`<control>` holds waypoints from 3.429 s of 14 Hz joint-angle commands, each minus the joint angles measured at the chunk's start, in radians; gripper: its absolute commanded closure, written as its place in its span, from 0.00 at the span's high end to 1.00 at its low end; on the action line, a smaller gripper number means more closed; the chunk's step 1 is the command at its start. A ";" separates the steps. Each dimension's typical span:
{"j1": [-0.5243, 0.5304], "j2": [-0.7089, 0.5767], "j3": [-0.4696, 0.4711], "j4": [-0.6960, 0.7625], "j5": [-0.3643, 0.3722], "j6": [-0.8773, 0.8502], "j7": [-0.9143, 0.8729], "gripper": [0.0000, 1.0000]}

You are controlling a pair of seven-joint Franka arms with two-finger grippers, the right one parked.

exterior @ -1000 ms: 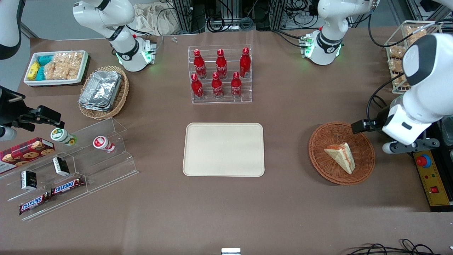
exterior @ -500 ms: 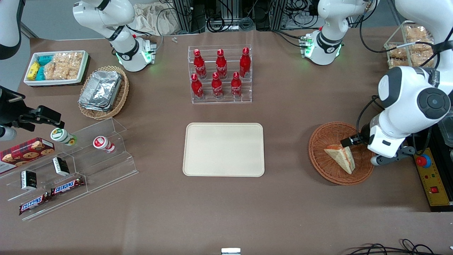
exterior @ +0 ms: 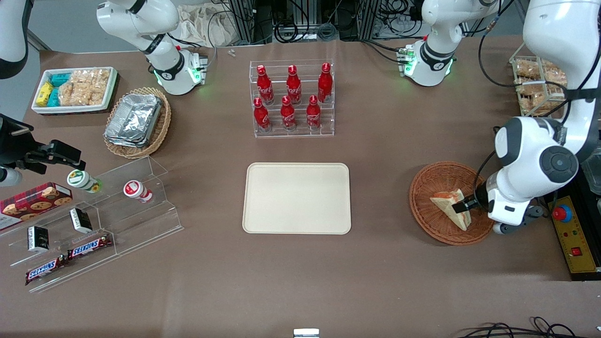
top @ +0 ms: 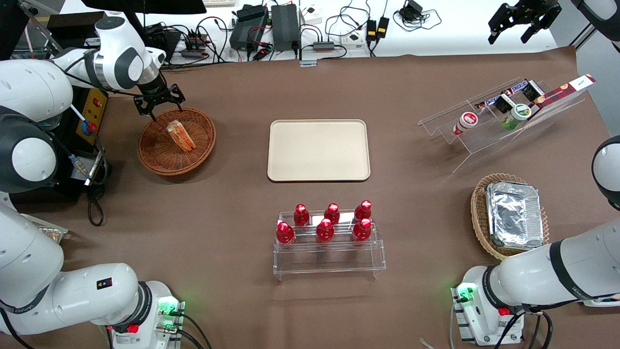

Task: Place sandwich from basket to tray
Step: 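Lower the left gripper and close it on the wrapped sandwich, then lift the sandwich up out of the basket with the left gripper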

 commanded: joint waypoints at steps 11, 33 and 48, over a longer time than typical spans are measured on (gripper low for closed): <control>0.003 0.065 0.012 -0.024 0.025 0.061 -0.090 1.00; -0.017 0.095 0.004 0.258 0.023 -0.353 -0.187 0.00; -0.046 -0.076 -0.298 0.263 -0.162 -0.470 -0.004 0.00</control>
